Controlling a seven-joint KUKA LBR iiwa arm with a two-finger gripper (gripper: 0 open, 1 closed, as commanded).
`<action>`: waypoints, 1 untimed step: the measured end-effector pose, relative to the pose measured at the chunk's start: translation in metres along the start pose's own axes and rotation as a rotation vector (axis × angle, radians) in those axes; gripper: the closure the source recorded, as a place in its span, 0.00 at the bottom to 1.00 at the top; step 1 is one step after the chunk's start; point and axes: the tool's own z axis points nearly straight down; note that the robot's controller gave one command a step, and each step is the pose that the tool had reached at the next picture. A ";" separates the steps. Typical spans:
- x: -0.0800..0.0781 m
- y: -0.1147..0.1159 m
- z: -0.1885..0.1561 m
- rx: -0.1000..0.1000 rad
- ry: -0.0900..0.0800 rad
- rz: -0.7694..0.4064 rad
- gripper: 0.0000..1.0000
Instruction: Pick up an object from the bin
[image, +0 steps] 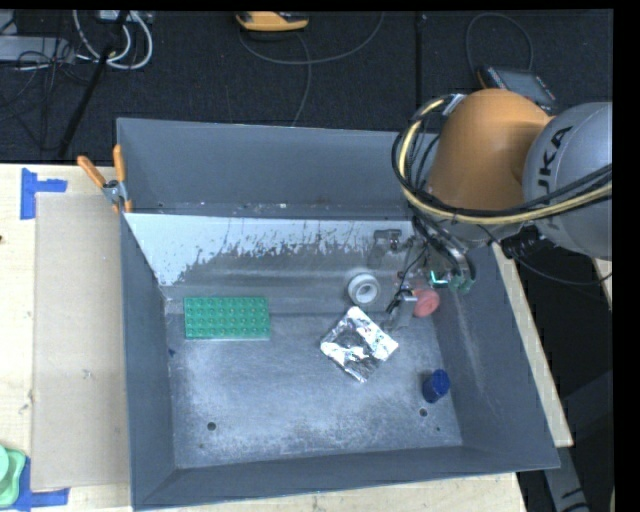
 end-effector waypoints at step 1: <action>0.046 -0.011 0.065 0.000 0.003 0.068 0.00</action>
Offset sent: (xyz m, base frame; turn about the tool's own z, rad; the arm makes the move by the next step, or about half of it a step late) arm -0.0436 -0.0111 -0.0600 0.0687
